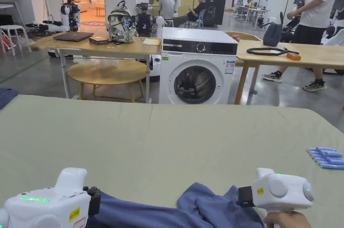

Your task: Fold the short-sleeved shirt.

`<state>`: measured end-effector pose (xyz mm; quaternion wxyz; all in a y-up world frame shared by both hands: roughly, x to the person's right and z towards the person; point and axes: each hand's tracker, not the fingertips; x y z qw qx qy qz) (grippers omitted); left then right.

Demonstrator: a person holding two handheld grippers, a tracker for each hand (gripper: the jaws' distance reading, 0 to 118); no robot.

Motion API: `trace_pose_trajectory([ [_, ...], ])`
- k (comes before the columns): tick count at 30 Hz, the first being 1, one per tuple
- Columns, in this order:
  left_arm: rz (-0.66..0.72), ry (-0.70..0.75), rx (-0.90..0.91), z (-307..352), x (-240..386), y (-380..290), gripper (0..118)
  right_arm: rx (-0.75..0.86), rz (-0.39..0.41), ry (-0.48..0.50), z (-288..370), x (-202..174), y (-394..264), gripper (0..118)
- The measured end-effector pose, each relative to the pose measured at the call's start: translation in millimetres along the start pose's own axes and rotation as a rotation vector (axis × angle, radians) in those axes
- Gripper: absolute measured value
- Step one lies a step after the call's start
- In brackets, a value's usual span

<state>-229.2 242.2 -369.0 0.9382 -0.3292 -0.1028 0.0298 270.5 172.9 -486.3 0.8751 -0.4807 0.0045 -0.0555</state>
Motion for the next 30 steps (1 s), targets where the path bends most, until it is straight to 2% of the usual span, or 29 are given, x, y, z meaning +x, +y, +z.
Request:
trace_pose_trajectory([
  [1,0.020,0.011,0.006,5,-3,-4,0,-0.031,-0.006,0.006,-10,0,2,66],
  [3,0.027,0.016,-0.005,9,-10,-12,0,-0.103,0.013,-0.005,-24,-2,1,46],
  [4,0.028,0.022,-0.008,11,-13,-15,0,-0.129,0.029,-0.007,-29,-5,-2,45],
  [5,0.027,0.032,-0.011,13,-14,-17,0,-0.122,0.068,-0.058,-14,-17,-11,45],
  [6,0.025,0.040,-0.015,16,-15,-20,0,-0.062,0.100,-0.091,-8,-22,-15,39],
  [7,0.025,0.042,-0.016,18,-17,-21,0,-0.074,0.086,-0.074,-8,-22,-16,31],
  [9,0.038,0.043,-0.011,21,-22,-21,0,-0.067,0.066,-0.062,-6,-21,-15,0],
  [12,0.041,0.049,-0.002,27,-23,-19,0,-0.030,0.066,-0.052,13,-19,-22,0],
  [14,0.039,0.053,0.010,36,-23,-12,0,0.082,0.089,-0.075,17,-14,-20,0],
  [16,0.039,0.063,0.040,44,-29,-3,0,0.167,0.093,-0.098,47,-13,-20,0],
  [19,0.055,0.080,0.076,63,-42,14,0,0.265,0.091,-0.064,91,-8,-18,0],
  [24,0.029,0.137,0.140,94,-69,45,0,0.440,0.102,-0.076,169,-6,-7,0],
  [30,0.048,0.170,0.227,142,-89,93,0,0.627,0.150,-0.079,256,-27,16,0],
])
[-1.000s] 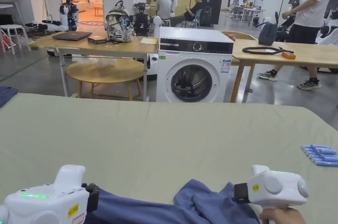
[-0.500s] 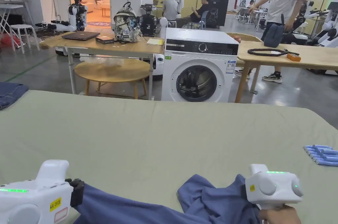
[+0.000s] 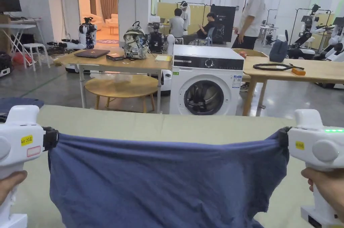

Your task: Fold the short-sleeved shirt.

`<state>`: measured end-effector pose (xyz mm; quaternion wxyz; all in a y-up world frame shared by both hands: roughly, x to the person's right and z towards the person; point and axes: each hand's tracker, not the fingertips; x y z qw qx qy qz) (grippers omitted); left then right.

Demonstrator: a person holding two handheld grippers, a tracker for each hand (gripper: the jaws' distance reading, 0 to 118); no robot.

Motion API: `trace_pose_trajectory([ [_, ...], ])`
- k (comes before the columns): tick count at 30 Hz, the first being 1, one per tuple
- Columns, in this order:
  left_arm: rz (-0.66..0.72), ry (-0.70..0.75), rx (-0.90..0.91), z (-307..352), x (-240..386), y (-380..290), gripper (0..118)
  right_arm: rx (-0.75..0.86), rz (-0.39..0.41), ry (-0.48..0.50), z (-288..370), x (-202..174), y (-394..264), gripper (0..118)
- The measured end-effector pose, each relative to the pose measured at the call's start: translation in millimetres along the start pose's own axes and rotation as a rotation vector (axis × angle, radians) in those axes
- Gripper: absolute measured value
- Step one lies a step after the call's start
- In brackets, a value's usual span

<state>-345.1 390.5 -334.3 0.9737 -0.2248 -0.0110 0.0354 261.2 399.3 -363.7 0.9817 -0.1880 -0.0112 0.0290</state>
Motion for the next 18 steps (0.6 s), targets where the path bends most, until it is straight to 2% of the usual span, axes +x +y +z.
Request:
trace_pose_trajectory([
  [9,-0.007,0.040,0.113,17,-8,100,0,0.133,-0.016,-0.021,23,-23,99,0],
  [18,0.033,0.062,0.136,7,-2,159,0,0.165,-0.047,-0.039,13,-34,147,0],
])
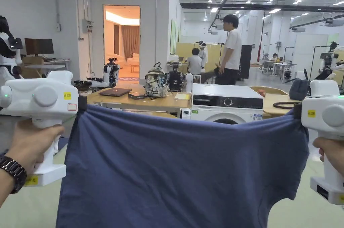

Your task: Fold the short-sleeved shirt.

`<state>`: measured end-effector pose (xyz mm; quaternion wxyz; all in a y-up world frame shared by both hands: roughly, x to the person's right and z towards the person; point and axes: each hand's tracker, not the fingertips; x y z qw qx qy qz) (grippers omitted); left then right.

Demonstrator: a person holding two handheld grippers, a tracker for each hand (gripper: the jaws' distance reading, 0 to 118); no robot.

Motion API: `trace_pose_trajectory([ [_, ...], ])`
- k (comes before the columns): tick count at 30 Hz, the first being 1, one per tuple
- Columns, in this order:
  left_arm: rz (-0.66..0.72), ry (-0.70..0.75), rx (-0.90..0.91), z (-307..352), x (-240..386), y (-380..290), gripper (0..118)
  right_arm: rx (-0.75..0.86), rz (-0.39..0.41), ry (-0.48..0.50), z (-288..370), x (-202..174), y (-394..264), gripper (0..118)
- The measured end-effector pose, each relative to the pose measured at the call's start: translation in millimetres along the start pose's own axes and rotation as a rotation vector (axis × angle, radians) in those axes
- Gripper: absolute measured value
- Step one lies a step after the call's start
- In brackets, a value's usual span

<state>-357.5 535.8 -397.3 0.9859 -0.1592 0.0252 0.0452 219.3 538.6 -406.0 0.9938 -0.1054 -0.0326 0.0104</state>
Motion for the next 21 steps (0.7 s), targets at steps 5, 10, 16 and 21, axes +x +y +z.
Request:
trace_pose_trajectory([
  [5,0.020,0.016,-0.002,-27,-4,20,0,0.015,-0.005,-0.018,-15,-3,8,0],
  [10,0.016,0.013,0.004,-38,0,50,0,0.026,-0.013,-0.051,-31,1,45,0],
  [16,0.042,0.004,0.049,-47,9,92,0,0.061,-0.028,-0.079,-36,-1,88,0],
  [21,0.045,0.002,0.093,-40,16,121,0,0.107,-0.011,-0.103,-44,-2,115,0],
])
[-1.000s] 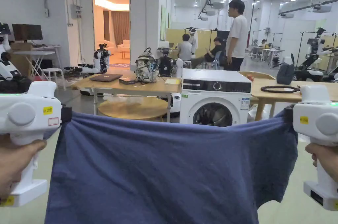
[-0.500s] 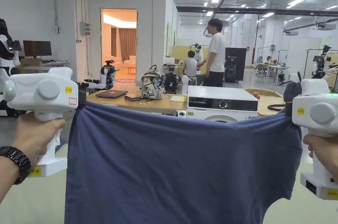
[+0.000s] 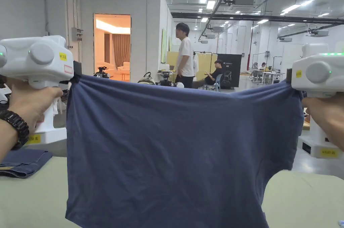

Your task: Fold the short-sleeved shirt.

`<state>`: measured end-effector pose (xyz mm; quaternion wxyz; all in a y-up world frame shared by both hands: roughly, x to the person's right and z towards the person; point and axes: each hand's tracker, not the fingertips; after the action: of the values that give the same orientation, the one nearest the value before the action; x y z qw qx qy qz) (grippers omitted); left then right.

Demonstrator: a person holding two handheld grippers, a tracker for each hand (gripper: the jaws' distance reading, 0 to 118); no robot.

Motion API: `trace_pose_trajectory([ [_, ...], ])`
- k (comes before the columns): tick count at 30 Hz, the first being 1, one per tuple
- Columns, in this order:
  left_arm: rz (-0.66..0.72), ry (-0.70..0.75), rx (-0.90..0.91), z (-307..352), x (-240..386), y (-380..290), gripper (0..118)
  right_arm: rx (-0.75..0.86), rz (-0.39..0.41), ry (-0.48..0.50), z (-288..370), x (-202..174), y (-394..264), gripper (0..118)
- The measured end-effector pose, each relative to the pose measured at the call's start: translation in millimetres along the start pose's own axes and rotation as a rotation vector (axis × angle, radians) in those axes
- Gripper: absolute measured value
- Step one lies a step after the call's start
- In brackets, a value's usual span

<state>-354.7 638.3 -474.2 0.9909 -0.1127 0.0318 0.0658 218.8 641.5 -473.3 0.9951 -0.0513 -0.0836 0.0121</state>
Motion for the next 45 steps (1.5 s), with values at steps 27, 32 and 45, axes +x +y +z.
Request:
trace_pose_trajectory([
  [27,-0.016,-0.041,-0.101,114,-35,-191,0,-0.110,0.126,0.028,155,14,-161,0],
  [32,0.027,-0.076,-0.089,170,-49,-232,0,-0.137,0.130,0.052,214,24,-190,0],
  [45,0.045,-0.081,-0.275,226,-62,-358,0,-0.335,0.171,0.125,273,20,-298,0],
])
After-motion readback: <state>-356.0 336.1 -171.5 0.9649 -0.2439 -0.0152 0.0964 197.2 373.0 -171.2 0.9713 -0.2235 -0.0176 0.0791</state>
